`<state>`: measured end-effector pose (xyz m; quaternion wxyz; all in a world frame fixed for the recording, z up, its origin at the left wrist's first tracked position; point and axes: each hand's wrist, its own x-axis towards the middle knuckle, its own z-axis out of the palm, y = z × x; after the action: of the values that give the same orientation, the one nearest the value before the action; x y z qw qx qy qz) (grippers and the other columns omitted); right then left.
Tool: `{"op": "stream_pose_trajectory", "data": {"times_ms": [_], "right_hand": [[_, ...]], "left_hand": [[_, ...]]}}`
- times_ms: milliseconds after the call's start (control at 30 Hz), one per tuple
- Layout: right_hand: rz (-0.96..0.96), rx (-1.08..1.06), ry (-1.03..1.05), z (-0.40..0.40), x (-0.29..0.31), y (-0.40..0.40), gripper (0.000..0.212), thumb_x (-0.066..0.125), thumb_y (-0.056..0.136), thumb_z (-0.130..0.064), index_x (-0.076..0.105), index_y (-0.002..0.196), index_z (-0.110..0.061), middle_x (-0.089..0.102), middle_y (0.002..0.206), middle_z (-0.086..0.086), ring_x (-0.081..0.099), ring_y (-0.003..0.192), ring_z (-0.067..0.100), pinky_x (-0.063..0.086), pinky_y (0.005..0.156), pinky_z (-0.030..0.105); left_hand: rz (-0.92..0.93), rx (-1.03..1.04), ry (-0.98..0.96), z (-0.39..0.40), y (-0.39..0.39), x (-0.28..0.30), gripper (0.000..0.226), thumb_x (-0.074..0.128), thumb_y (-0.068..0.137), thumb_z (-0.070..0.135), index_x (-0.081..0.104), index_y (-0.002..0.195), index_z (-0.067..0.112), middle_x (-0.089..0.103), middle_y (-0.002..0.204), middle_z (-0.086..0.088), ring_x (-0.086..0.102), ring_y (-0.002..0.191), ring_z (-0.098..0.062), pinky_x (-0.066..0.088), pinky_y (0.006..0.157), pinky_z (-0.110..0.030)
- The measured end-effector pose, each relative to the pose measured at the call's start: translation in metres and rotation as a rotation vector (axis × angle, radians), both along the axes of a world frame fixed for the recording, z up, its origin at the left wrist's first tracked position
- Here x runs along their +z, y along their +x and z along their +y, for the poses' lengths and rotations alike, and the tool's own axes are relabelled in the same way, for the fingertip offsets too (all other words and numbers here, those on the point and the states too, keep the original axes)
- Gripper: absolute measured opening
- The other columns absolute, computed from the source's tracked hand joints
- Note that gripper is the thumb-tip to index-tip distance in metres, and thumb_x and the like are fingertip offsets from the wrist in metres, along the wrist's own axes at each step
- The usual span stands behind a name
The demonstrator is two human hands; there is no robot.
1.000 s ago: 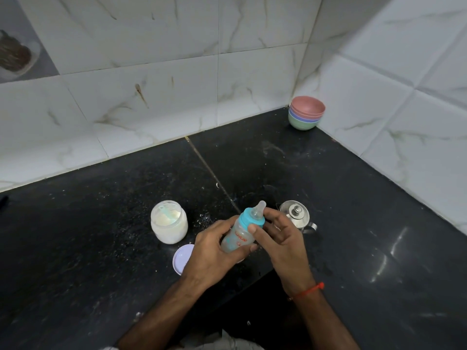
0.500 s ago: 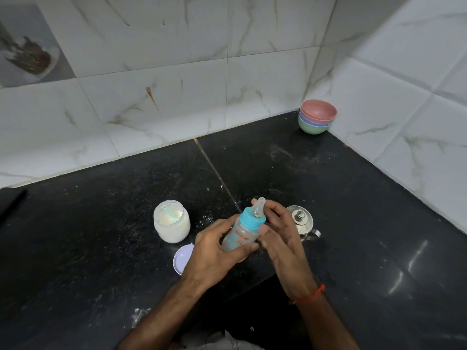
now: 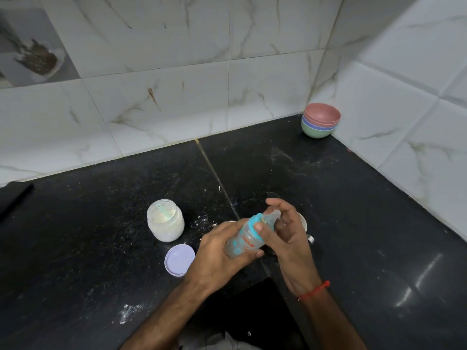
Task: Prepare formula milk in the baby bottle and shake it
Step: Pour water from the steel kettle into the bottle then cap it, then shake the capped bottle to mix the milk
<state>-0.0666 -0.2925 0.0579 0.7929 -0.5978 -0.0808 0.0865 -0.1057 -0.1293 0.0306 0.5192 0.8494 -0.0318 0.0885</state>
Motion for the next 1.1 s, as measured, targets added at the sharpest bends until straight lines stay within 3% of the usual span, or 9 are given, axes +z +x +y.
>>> {"op": "stream_pose_trajectory", "data": {"times_ms": [167,333,567,667,800,933,1033,1100], "right_hand": [[-0.062,0.058,-0.049,-0.003,0.0,0.009,0.048,0.075,0.083,-0.009,0.063,0.129,-0.012,0.073,0.121,0.01,0.07,0.111,0.018,0.06,0.087,0.03],[-0.12,0.22,-0.076,-0.024,0.007,0.02,0.047,0.071,0.087,-0.002,0.06,0.132,-0.004,0.07,0.128,0.015,0.066,0.122,0.029,0.058,0.096,0.037],[-0.181,0.394,-0.181,-0.043,0.018,0.033,0.048,0.065,0.09,0.004,0.055,0.137,-0.003,0.067,0.133,0.017,0.063,0.128,0.029,0.056,0.1,0.037],[-0.178,0.46,-0.204,-0.044,0.022,0.033,0.051,0.064,0.091,0.006,0.052,0.14,-0.004,0.065,0.136,0.017,0.061,0.131,0.029,0.055,0.102,0.037],[-0.153,0.57,-0.174,-0.041,0.028,0.03,0.054,0.066,0.095,-0.005,0.05,0.147,-0.008,0.063,0.14,0.018,0.058,0.134,0.034,0.053,0.105,0.041],[-0.111,0.641,-0.125,-0.033,0.031,0.025,0.054,0.067,0.095,-0.019,0.051,0.145,-0.007,0.062,0.142,0.014,0.053,0.139,0.035,0.05,0.108,0.045],[-0.11,0.598,-0.183,-0.026,0.027,0.025,0.055,0.069,0.095,-0.026,0.053,0.144,-0.006,0.062,0.143,0.014,0.055,0.137,0.033,0.05,0.109,0.045],[-0.143,0.535,-0.245,-0.019,0.023,0.023,0.048,0.066,0.097,-0.017,0.053,0.142,-0.007,0.063,0.141,0.014,0.058,0.135,0.03,0.051,0.108,0.042]], "left_hand": [[0.004,0.046,-0.033,-0.004,0.004,0.002,0.061,0.086,0.075,0.053,0.066,0.132,0.043,0.071,0.116,0.017,0.069,0.11,-0.011,0.059,0.092,-0.038],[0.023,-0.039,-0.041,-0.003,0.006,0.009,0.059,0.086,0.079,0.048,0.068,0.133,0.035,0.07,0.117,0.015,0.067,0.111,-0.013,0.059,0.092,-0.038],[0.074,-0.138,-0.094,-0.001,0.01,0.011,0.054,0.089,0.08,0.039,0.071,0.131,0.033,0.071,0.113,0.009,0.069,0.108,-0.018,0.059,0.086,-0.031],[0.108,-0.217,-0.106,0.005,0.012,0.012,0.051,0.087,0.082,0.043,0.07,0.129,0.034,0.073,0.116,0.002,0.069,0.11,-0.025,0.058,0.093,-0.042],[0.187,-0.364,-0.16,0.018,0.009,0.019,0.044,0.084,0.088,0.031,0.071,0.128,0.023,0.073,0.12,-0.006,0.067,0.114,-0.029,0.052,0.1,-0.057],[0.25,-0.487,-0.247,0.031,0.005,0.027,0.041,0.081,0.09,0.01,0.068,0.129,0.007,0.07,0.125,-0.011,0.066,0.12,-0.031,0.053,0.106,-0.05],[0.24,-0.47,-0.26,0.039,0.004,0.026,0.042,0.081,0.089,0.015,0.069,0.13,0.01,0.073,0.123,-0.009,0.068,0.119,-0.028,0.054,0.105,-0.049],[0.211,-0.406,-0.249,0.039,0.001,0.025,0.044,0.082,0.089,0.019,0.069,0.13,0.014,0.074,0.122,-0.007,0.069,0.117,-0.025,0.055,0.103,-0.047]]}}
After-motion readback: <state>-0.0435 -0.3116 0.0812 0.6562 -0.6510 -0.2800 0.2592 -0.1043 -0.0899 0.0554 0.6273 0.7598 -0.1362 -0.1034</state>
